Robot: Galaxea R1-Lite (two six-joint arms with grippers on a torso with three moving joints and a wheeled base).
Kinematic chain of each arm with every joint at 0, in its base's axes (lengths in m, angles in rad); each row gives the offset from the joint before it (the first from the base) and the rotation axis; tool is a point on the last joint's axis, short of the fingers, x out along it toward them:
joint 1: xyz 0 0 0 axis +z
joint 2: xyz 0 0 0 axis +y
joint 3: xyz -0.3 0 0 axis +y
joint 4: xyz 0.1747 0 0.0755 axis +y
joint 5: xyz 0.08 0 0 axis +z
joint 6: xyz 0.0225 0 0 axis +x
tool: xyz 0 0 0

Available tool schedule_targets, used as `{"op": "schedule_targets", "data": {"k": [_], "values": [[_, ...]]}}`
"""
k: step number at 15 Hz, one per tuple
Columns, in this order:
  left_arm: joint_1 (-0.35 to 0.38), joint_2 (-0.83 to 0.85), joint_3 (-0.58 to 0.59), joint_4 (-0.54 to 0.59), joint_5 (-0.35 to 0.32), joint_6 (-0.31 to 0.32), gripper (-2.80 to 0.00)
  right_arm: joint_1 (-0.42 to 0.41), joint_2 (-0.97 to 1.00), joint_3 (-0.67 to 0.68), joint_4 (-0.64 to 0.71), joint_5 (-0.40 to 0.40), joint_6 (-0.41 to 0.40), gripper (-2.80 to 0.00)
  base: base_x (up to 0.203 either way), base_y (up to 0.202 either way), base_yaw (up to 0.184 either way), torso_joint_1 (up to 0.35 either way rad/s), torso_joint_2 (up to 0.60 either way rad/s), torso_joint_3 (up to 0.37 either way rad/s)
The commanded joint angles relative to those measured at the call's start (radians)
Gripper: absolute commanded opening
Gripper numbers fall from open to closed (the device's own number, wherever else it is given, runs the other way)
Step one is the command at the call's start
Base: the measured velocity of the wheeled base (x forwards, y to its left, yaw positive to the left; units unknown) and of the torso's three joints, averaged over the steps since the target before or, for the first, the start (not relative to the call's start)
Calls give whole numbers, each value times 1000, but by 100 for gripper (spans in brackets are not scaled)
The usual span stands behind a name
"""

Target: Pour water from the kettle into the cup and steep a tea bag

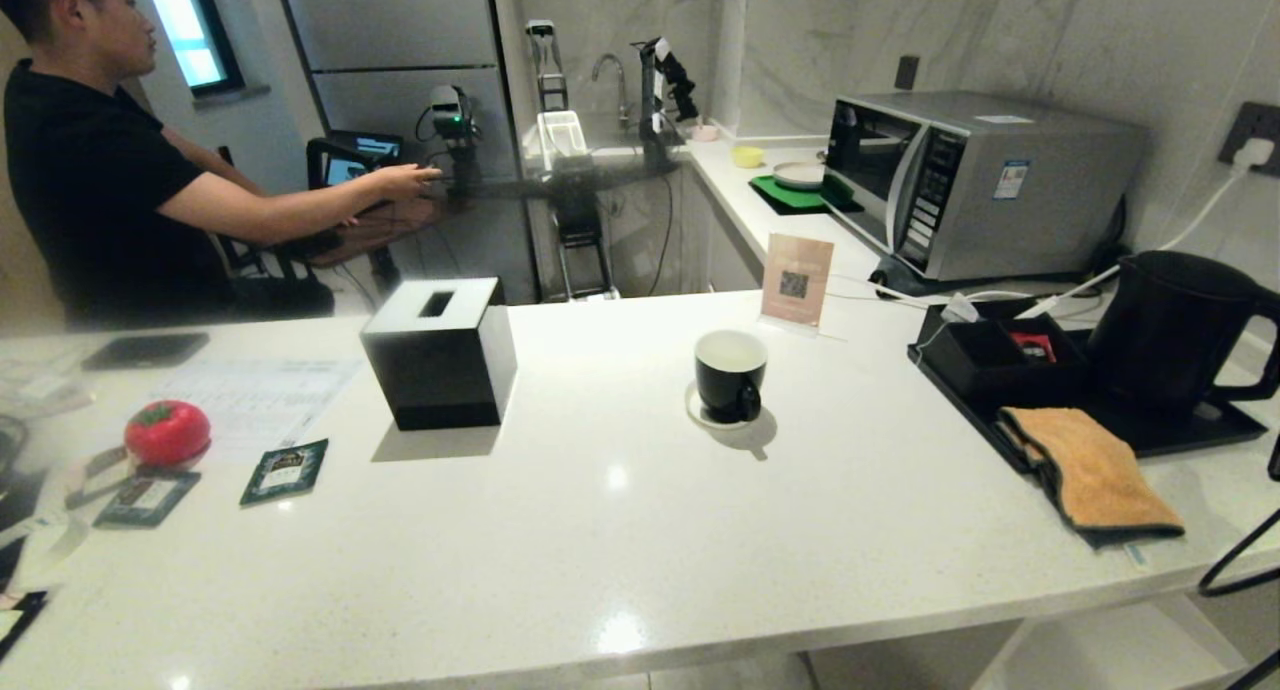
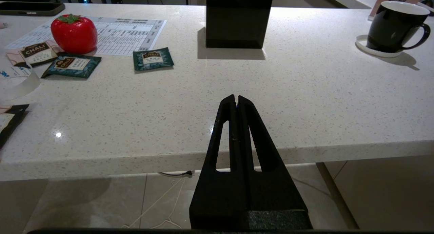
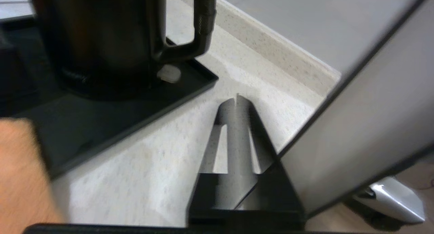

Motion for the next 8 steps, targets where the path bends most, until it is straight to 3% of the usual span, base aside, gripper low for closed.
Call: {"op": "schedule_targets", "data": {"k": [1,8], "values": [[0,2,0,0,1,-1,-280,0,-86,60,-2,-2,8,-280,0,0,0,0,0,0],[0,2,0,0,1,-1,-280,5,-205,185,37,59,4,-280,0,0,0,0,0,0]]}}
